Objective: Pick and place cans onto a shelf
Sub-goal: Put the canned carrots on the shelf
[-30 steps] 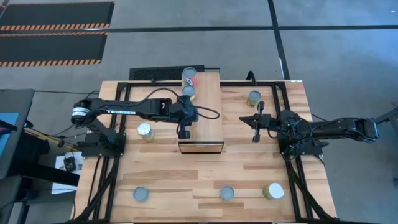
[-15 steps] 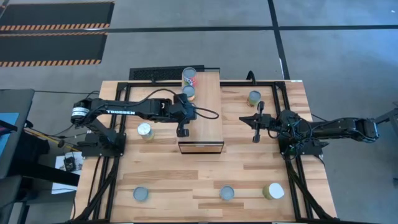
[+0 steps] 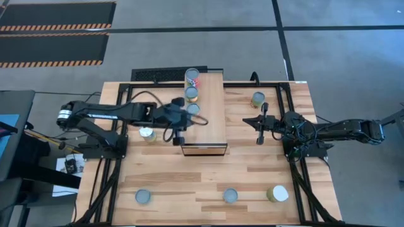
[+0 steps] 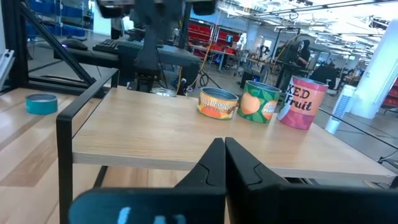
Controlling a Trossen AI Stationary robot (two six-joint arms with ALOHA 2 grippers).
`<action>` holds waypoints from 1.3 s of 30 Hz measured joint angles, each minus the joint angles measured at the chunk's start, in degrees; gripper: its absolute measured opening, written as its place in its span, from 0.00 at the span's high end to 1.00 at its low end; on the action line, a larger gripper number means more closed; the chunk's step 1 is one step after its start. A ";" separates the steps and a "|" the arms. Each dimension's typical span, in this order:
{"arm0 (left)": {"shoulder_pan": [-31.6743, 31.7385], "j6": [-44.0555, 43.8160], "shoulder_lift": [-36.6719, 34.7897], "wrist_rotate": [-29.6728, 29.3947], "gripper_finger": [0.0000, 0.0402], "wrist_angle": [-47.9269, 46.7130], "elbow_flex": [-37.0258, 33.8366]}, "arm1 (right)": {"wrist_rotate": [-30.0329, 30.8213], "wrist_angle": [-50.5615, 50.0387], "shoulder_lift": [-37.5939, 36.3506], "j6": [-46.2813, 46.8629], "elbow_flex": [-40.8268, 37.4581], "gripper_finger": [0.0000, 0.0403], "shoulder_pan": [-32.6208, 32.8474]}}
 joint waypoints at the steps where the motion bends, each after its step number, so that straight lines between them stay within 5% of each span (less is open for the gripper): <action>1: -0.83 -0.02 -0.78 0.62 0.98 1.70 -1.53 | 0.00 0.00 0.02 -0.02 0.00 0.98 0.01; 7: -6.41 -3.49 -4.57 0.43 0.98 4.11 -7.41 | 0.01 0.00 0.02 -0.11 0.00 0.98 0.00; 18: -20.18 -13.49 -6.92 -4.17 0.98 0.14 -7.59 | 0.00 -0.01 0.02 -0.11 0.00 0.98 0.01; 29: -28.69 -41.16 -6.92 -12.32 0.98 -17.18 -7.59 | 0.00 -0.05 0.04 -0.07 0.00 0.98 0.00; 35: -29.46 -63.62 -6.92 -16.85 1.00 -39.45 -7.93 | 0.00 -0.37 0.04 0.28 0.00 0.98 0.00; 39: -27.16 -65.89 -8.39 -15.10 1.00 -43.92 -11.69 | 0.00 -0.46 0.04 0.31 0.00 0.98 0.01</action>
